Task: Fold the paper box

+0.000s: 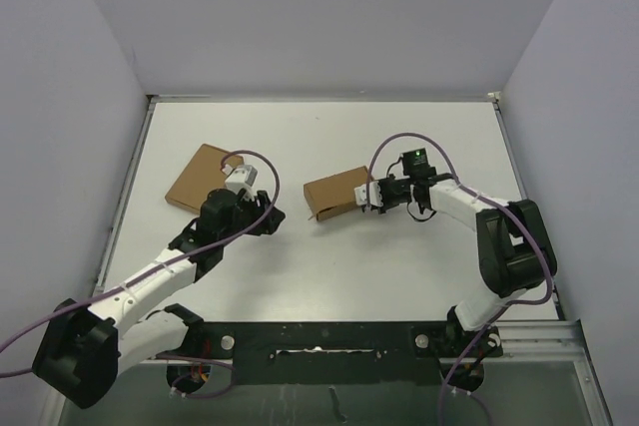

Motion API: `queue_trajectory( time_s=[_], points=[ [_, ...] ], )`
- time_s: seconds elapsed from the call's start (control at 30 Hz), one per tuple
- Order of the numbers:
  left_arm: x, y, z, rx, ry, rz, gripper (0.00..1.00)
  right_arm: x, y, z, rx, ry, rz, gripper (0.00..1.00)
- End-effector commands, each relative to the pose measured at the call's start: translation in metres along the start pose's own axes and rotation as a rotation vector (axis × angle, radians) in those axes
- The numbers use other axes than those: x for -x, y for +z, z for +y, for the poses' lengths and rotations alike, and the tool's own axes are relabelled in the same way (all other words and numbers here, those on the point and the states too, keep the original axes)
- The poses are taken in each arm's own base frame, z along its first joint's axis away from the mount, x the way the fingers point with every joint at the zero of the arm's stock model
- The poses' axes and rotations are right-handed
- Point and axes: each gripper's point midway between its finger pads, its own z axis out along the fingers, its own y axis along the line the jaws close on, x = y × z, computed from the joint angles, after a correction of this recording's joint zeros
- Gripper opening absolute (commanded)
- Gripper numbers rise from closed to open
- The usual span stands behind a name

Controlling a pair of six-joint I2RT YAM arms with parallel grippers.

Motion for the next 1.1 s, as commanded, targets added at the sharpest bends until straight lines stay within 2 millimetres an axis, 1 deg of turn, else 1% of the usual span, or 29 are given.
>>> queue_trajectory(
  time_s=[0.0,0.07,0.17,0.27,0.33,0.4,0.57,0.77,0.9,1.07],
  points=[
    [0.019,-0.005,-0.01,-0.06,-0.059,-0.068,0.47,0.027,-0.023,-0.028,-0.05,0.11,-0.082,0.07],
    [0.018,-0.005,-0.008,-0.059,-0.066,-0.067,0.47,0.03,-0.025,-0.028,-0.044,0.146,-0.087,0.04],
    [0.014,-0.003,-0.005,-0.062,-0.078,-0.058,0.47,0.03,-0.026,-0.024,-0.041,0.151,-0.087,0.01],
    [0.011,-0.002,-0.004,-0.066,-0.083,-0.054,0.48,0.028,-0.026,-0.022,-0.046,0.162,-0.078,0.0],
    [0.009,-0.001,-0.003,-0.069,-0.088,-0.053,0.49,0.03,-0.028,-0.025,-0.056,0.19,-0.089,0.0],
    [0.007,0.0,-0.002,-0.076,-0.092,-0.059,0.51,0.037,-0.034,-0.033,-0.07,0.24,-0.113,0.0],
    [0.014,-0.003,-0.007,-0.126,-0.084,-0.111,0.6,0.066,-0.054,-0.059,-0.101,0.437,-0.2,0.0],
    [0.027,-0.009,-0.014,-0.16,-0.066,-0.172,0.62,0.096,-0.072,-0.075,-0.093,0.683,-0.313,0.0],
    [0.032,-0.012,-0.017,-0.171,-0.065,-0.186,0.62,0.109,-0.077,-0.079,-0.047,0.875,-0.409,0.0],
    [0.033,-0.012,-0.018,-0.172,-0.068,-0.179,0.62,0.116,-0.07,-0.074,0.069,1.122,-0.502,0.0]
  ],
)
